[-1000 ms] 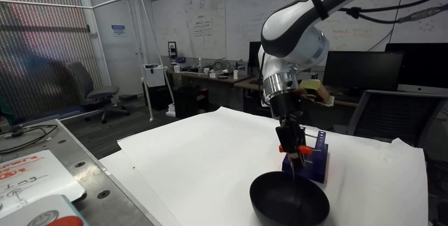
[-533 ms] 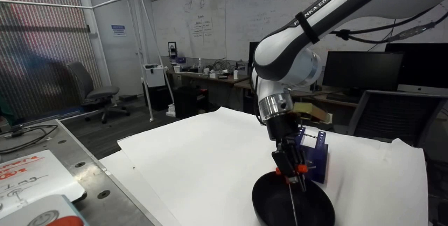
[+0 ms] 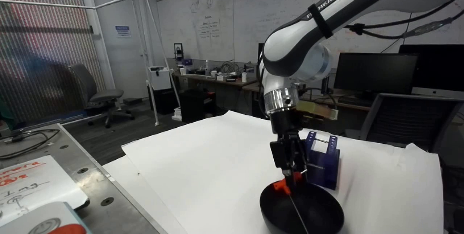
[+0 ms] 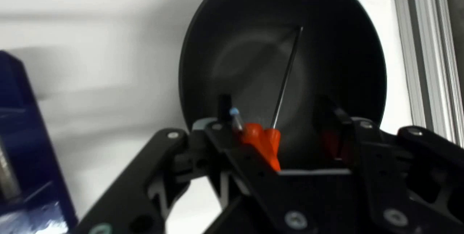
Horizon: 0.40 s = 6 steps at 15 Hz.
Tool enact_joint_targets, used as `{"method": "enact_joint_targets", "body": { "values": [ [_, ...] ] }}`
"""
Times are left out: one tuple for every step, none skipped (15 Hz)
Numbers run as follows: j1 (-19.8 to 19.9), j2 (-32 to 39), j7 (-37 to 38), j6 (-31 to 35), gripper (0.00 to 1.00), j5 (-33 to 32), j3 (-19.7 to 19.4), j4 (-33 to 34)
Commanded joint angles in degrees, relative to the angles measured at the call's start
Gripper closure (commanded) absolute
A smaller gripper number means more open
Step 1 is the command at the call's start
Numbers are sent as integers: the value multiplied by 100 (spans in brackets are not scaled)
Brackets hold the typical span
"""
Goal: Put the orange object into the black bowl.
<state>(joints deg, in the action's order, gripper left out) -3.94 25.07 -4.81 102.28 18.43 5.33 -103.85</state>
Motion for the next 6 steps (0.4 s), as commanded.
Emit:
{"method": "enact_joint_targets", "body": {
  "values": [
    [-51,-649,316,370,7,-401,-99,-57],
    [-60,-832,434,527,1,-501,-117,-74],
    [-58,-989,580,635,0,-565,-136,-67],
    [-48,-1165,675,772,0,-617,-145,-75],
    [-44,-1313,768,933,0,-654,-155,-92],
    [-25,-1458,894,1082,0,-623,-168,-102]
  ]
}}
